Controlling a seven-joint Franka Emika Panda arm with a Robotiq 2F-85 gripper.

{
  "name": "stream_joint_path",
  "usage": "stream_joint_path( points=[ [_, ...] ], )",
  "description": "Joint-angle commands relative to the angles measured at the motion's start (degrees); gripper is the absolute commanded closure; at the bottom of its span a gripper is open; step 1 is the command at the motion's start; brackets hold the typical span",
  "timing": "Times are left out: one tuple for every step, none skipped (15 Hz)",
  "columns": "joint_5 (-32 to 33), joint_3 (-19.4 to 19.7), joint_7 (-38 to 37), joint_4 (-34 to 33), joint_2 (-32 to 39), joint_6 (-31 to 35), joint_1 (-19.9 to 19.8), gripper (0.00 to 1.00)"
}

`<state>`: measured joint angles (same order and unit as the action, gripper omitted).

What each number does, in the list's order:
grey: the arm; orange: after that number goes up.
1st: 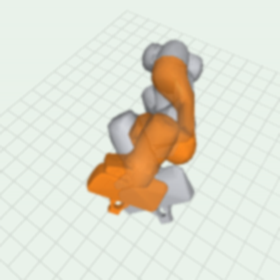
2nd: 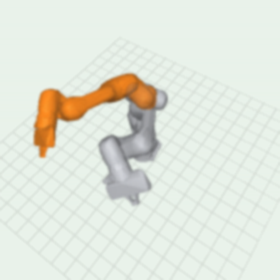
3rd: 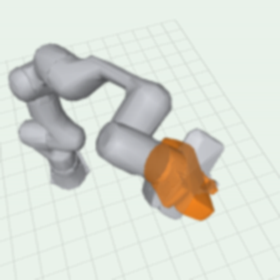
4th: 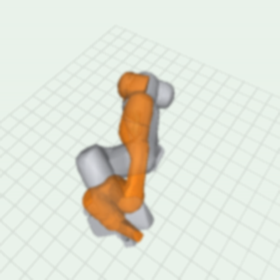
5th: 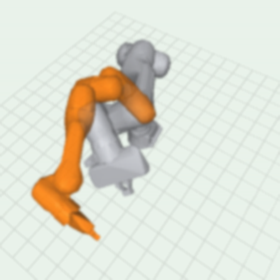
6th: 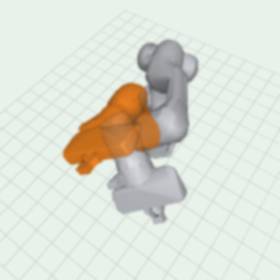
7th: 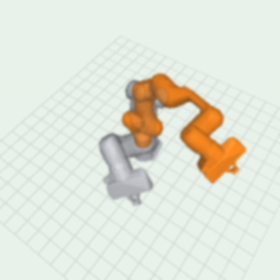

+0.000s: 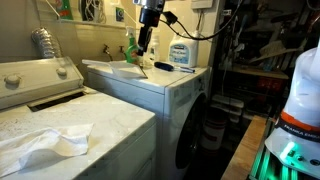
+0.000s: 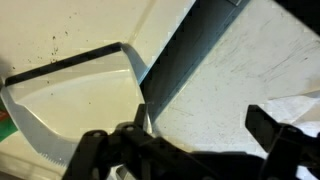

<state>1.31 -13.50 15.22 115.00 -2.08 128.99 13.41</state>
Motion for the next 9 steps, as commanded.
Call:
stream_joint_path(
  points=[
    [5.4, -0.5, -2.4, -4.2, 7.1, 5.4, 0.4, 0.0],
    [5.7, -0.4, -2.3, -5.1, 8.7, 6.8, 0.5, 0.0],
    [6.9, -0.2, -2.6, -5.8, 10.2, 8.7, 0.5, 0.0],
    [7.0, -0.1, -2.1, -6.6, 11.5, 10.1, 0.5, 0.0],
    [8.0, 0.1, -2.4, -7.2, 12.7, 11.5, 0.6, 0.0],
    [8.2, 0.2, -2.4, -8.0, 14.0, 12.7, 0.6, 0.0],
    [9.0, 0.4, -2.8, -8.5, 15.1, 13.9, 0.7, 0.0],
    [8.3, 0.4, -2.9, -9.3, 16.1, 14.2, 0.6, 0.0],
    [8.9, 0.7, -3.3, -9.8, 17.0, 15.0, 0.7, 0.0]
  ],
)
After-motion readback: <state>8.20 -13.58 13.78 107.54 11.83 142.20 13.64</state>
